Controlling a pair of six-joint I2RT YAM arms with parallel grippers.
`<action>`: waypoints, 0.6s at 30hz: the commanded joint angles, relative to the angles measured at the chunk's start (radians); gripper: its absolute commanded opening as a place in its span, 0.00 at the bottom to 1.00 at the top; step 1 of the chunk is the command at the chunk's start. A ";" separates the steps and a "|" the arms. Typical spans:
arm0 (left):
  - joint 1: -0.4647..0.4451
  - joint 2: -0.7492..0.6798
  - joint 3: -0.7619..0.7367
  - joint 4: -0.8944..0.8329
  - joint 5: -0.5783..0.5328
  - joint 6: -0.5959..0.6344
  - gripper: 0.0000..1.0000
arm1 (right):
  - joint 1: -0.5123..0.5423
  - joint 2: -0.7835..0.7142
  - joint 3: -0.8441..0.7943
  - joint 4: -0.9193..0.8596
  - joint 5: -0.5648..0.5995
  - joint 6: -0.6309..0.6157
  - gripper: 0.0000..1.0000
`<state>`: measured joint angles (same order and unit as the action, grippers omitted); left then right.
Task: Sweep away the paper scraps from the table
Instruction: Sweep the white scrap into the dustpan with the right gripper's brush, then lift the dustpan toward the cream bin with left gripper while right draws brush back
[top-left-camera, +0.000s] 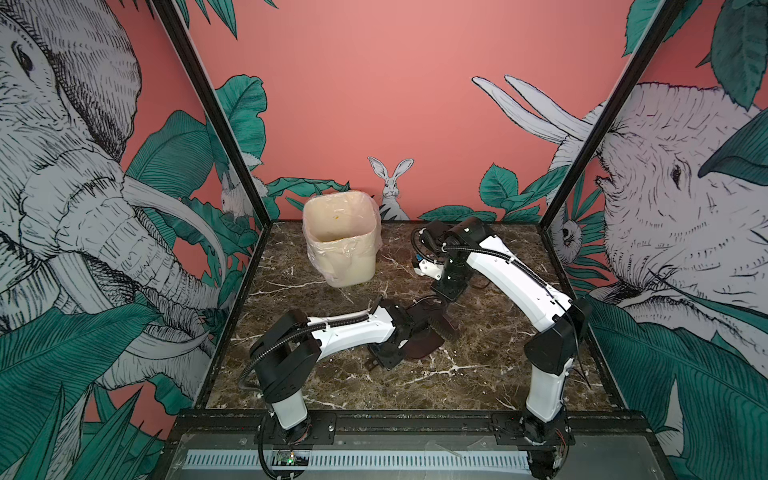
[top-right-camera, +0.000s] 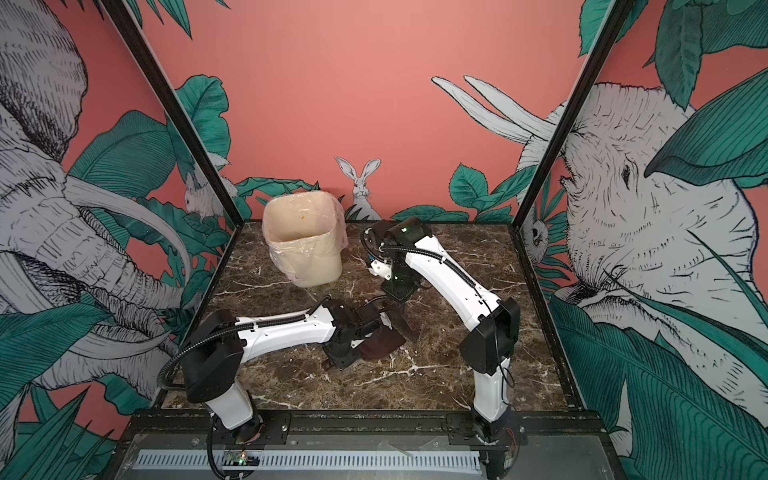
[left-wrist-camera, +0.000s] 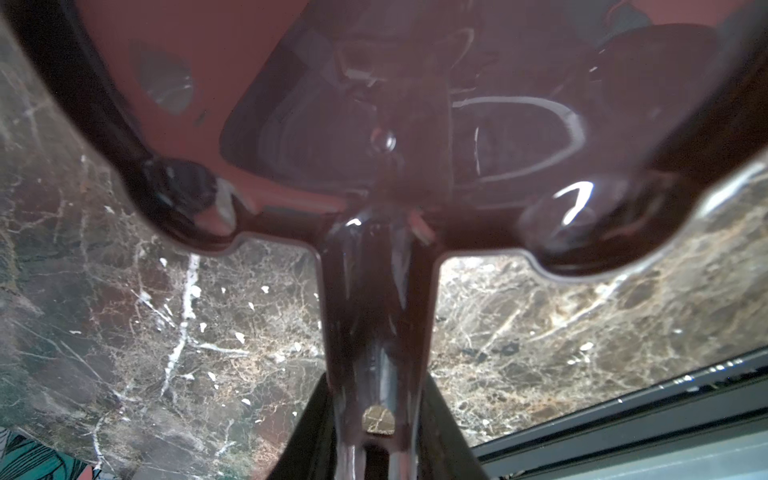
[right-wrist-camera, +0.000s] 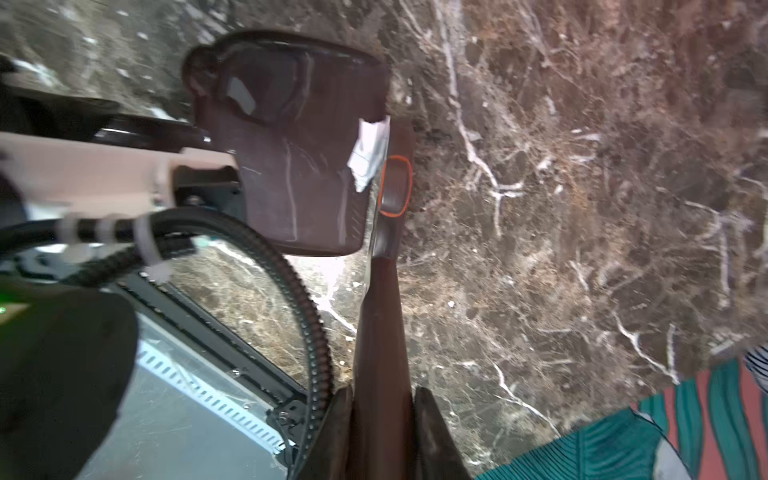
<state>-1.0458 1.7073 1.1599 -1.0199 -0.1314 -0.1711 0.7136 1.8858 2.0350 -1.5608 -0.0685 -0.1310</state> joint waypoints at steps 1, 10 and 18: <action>0.006 -0.036 -0.010 0.001 -0.018 -0.001 0.00 | 0.017 -0.072 -0.021 0.003 -0.151 -0.011 0.00; 0.006 -0.059 -0.031 0.019 -0.039 -0.005 0.00 | 0.014 -0.135 -0.071 0.013 -0.156 -0.002 0.00; 0.006 -0.120 -0.061 0.044 -0.084 -0.008 0.00 | -0.066 -0.203 -0.035 0.032 -0.056 0.040 0.00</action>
<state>-1.0462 1.6497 1.1122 -0.9970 -0.1791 -0.1715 0.6765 1.7561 1.9736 -1.5200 -0.1436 -0.1150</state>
